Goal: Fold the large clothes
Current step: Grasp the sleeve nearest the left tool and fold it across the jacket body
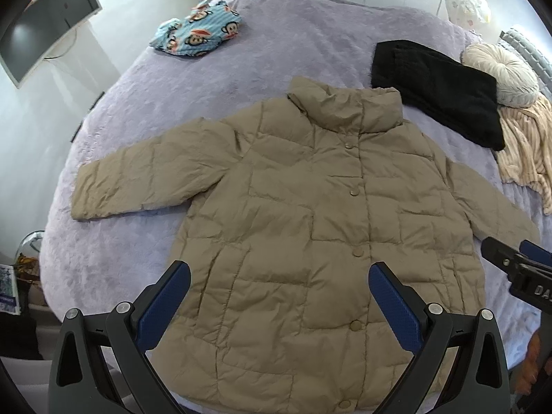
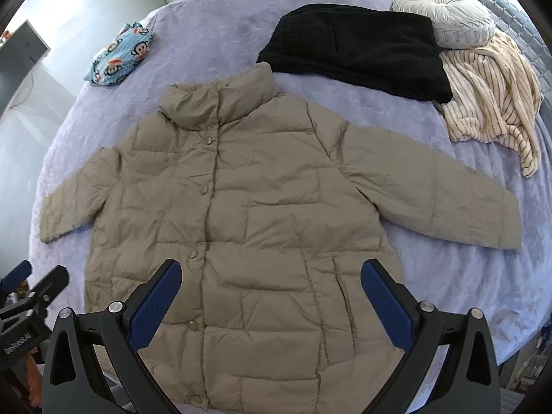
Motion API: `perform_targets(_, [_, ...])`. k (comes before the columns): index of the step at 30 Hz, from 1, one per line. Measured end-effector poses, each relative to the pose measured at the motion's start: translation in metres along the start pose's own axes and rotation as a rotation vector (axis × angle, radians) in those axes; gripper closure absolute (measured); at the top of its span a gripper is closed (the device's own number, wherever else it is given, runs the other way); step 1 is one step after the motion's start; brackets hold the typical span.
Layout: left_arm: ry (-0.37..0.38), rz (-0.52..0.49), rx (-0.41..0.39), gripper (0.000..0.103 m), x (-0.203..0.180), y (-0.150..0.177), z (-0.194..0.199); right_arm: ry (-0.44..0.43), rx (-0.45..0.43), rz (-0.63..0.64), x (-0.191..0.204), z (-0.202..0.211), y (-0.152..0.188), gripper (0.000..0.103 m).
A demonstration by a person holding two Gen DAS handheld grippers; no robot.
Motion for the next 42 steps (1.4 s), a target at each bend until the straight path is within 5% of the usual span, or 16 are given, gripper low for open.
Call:
perform_targets(13, [0.141, 0.066, 0.060, 0.000, 0.042, -0.017, -0.043, -0.084, -0.045, -0.036, 0.025, -0.009, -0.004, 0.000])
perform_targets(16, [0.181, 0.142, 0.068, 0.000, 0.078, -0.027, -0.065, -0.109, -0.046, -0.059, 0.044, -0.021, -0.005, 0.000])
perform_targets(19, [0.211, 0.233, 0.081, 0.000, 0.119, -0.037, -0.089, -0.202, 0.085, -0.044, 0.076, -0.050, -0.005, 0.000])
perform_targets(22, [0.236, 0.345, 0.090, 0.000, 0.170, -0.046, -0.120, -0.199, 0.136, -0.044, 0.104, -0.073, -0.002, 0.000])
perform_targets(28, [0.287, 0.525, 0.071, 0.000, 0.264, -0.059, -0.187, -0.185, 0.146, -0.024, 0.152, -0.111, -0.002, 0.000])
perform_targets(34, [0.430, 0.764, 0.097, 0.000, 0.327, -0.065, -0.246, -0.206, 0.137, 0.006, 0.186, -0.134, -0.014, 0.000])
perform_targets(38, [0.422, 0.763, 0.003, 0.000, 0.345, -0.089, -0.253, -0.232, 0.093, 0.031, 0.207, -0.142, -0.031, 0.000])
perform_targets(40, [0.402, 0.776, -0.044, 0.008, 0.355, -0.100, -0.255, -0.248, 0.078, 0.040, 0.216, -0.146, -0.039, 0.000])
perform_targets(42, [0.394, 0.787, -0.070, 0.059, 0.365, -0.110, -0.259, -0.260, 0.060, 0.049, 0.225, -0.150, -0.048, 0.000])
Point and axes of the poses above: each gripper's, at about its wrist camera, not at the fingertips, and z roughly against the way its jaws point, x to its left, y to its underside, the point moved 3 cm from there along -z, roughly the way its jaws point, and after that the axes turned 10 degrees about z, right-handed, at the moved point
